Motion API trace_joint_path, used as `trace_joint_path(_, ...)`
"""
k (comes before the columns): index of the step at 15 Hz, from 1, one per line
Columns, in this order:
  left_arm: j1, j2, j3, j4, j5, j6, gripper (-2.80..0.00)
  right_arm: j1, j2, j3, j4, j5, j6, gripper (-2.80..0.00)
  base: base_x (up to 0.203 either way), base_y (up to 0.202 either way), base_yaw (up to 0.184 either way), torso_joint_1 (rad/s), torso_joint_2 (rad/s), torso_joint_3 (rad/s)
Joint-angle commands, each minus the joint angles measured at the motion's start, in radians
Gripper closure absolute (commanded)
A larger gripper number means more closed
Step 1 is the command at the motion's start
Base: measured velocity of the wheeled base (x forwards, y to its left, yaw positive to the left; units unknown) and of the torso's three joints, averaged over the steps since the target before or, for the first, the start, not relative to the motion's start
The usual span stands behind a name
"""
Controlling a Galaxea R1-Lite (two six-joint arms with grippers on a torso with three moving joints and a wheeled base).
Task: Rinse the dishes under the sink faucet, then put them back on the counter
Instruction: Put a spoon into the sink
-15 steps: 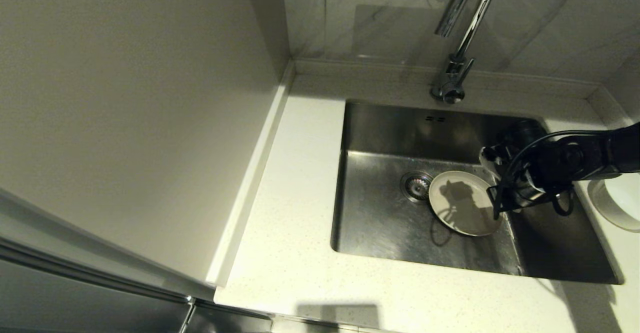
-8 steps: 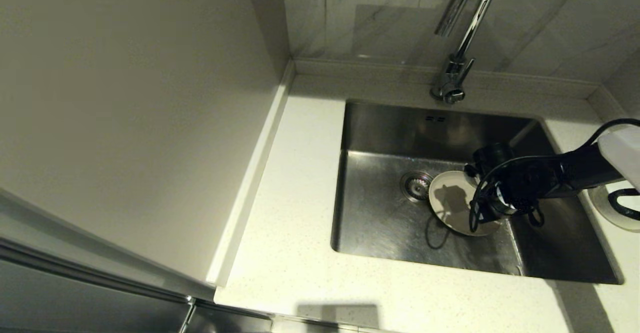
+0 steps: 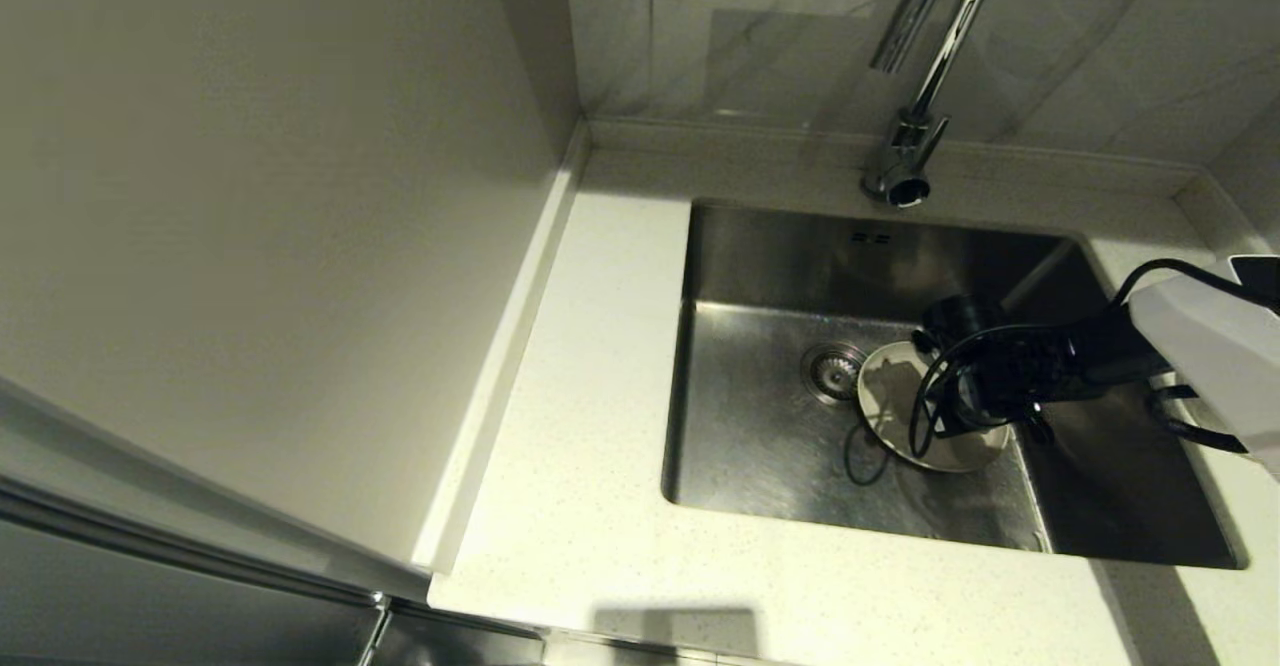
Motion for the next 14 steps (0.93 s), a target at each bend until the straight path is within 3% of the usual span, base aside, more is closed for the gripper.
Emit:
trace_joint_path(1, 0.0, -0.003, 0.0, -0.001, 0.0, -0.001, 0.0, -0.001, 0.043, -0.036, 0.001, -0.017, 0.0, 0.0, 0.0, 0.0, 0.0, 0.0, 0.0, 0.0)
trace_joint_path(7, 0.0, -0.003, 0.0, -0.001, 0.0, -0.001, 0.0, -0.002, 0.084, -0.078, 0.0, -0.047, 0.001, 0.0, 0.0, 0.0, 0.0, 0.0, 0.0, 0.0)
trace_joint_path(8, 0.0, -0.003, 0.0, -0.001, 0.0, -0.001, 0.0, -0.003, 0.089, -0.084, 0.001, -0.047, 0.001, -2.8, 0.0, 0.0, 0.0, 0.0, 0.0, 0.0)
trace_joint_path(14, 0.0, -0.003, 0.0, -0.001, 0.0, -0.001, 0.0, -0.011, 0.062, -0.099, 0.003, -0.049, 0.004, -2.8, 0.0, 0.0, 0.0, 0.0, 0.0, 0.0)
